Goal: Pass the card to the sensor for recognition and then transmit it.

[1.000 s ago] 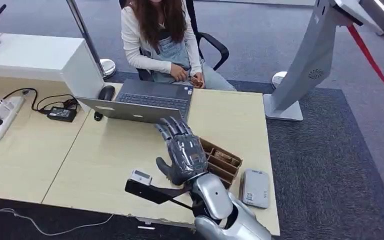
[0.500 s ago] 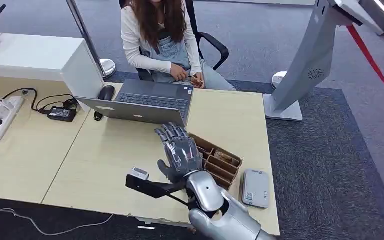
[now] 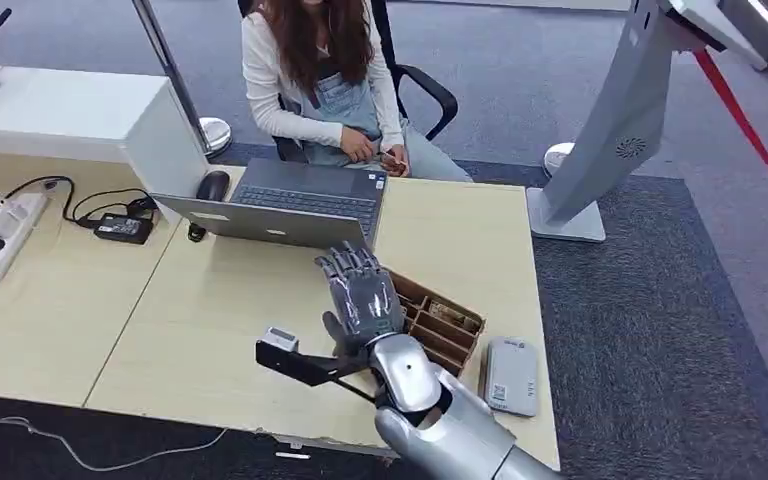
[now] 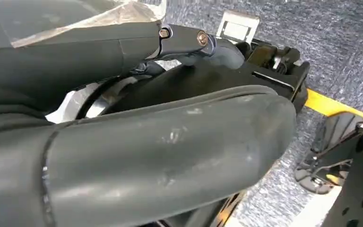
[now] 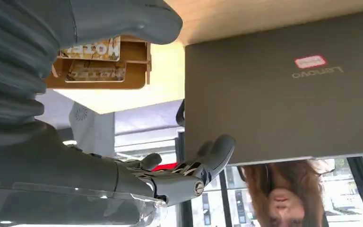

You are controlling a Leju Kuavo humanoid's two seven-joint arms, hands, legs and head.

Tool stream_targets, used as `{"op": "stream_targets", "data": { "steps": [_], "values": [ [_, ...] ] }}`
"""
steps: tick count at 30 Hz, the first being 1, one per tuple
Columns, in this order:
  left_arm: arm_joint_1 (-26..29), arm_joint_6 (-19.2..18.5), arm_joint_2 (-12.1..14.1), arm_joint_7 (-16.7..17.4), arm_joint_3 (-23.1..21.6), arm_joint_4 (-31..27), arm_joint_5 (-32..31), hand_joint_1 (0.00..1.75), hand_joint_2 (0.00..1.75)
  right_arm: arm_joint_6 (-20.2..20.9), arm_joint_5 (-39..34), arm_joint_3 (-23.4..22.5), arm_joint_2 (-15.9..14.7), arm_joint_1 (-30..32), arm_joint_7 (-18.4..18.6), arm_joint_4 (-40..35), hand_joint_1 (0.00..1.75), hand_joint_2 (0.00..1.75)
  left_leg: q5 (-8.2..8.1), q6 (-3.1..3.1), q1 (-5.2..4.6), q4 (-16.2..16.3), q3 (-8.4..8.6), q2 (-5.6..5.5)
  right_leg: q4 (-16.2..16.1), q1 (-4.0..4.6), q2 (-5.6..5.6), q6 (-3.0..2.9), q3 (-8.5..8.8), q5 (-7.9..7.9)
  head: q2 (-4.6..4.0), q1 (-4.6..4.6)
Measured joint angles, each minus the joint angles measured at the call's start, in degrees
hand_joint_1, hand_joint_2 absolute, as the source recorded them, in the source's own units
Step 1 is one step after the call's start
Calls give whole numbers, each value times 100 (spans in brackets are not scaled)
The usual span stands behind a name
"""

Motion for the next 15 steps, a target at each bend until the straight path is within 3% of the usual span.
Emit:
{"op": "stream_targets", "data": {
  "steps": [15],
  "values": [
    [-36, -177, 7, 114, -37, 0, -500, 0, 0, -2, 175, -37, 2, -81, 151, 219, 47, 175, 0, 0, 1, 0, -1, -1, 0, 1, 0, 0, -1, 0, 0, 0]
  ]
}}
